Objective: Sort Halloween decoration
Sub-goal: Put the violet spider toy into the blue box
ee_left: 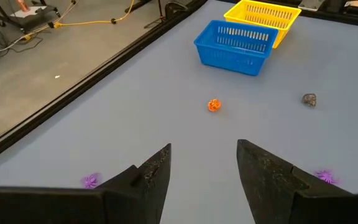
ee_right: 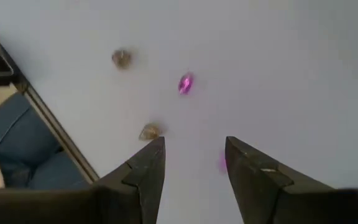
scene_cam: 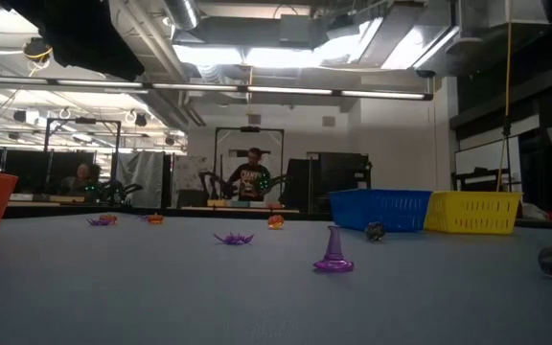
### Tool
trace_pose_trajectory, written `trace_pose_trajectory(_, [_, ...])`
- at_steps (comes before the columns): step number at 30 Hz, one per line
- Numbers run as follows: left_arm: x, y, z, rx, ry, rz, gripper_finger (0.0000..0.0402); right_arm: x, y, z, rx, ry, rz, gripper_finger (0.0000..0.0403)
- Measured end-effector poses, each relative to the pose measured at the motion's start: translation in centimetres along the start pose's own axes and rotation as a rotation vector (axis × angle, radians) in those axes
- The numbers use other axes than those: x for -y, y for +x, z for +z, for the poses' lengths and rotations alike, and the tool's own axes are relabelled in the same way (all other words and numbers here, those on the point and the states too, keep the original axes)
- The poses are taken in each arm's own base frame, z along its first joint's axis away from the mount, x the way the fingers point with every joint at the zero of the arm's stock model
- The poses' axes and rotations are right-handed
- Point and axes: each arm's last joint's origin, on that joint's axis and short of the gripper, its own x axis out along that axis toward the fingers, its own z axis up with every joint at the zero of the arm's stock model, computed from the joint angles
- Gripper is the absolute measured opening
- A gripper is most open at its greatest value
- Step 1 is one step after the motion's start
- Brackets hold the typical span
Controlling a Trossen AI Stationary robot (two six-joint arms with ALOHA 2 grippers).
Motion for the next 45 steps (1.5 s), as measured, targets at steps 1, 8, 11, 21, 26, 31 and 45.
trace_pose_trajectory(1, [0.0,0.0,0.0,0.000,0.000,0.000,0.0167,0.1,0.6,-0.1,-0.017,0.001,0.008,0.0166])
trace_pose_trajectory(8, [0.0,0.0,0.0,0.001,-0.002,-0.001,0.0167,0.4,4.4,-1.0,-0.165,-0.003,-0.097,0.0166])
trace_pose_trajectory(11, [0.0,0.0,0.0,0.001,-0.002,-0.002,0.0167,0.3,5.5,-1.2,-0.218,-0.001,-0.146,0.0166])
trace_pose_trajectory(21, [0.0,0.0,0.0,0.001,-0.004,-0.002,0.0167,0.2,8.6,-1.6,-0.237,-0.003,-0.272,0.0166])
trace_pose_trajectory(26, [0.0,0.0,0.0,0.002,-0.007,-0.002,0.0167,0.0,9.5,-1.9,-0.295,-0.021,-0.271,0.0166])
trace_pose_trajectory(31, [0.0,0.0,0.0,0.002,-0.008,-0.003,0.0167,0.0,10.1,-2.0,-0.325,-0.019,-0.296,0.0166])
trace_pose_trajectory(45, [0.0,0.0,0.0,0.003,-0.009,-0.003,0.0167,0.3,11.7,-2.2,-0.346,-0.038,-0.358,0.0165])
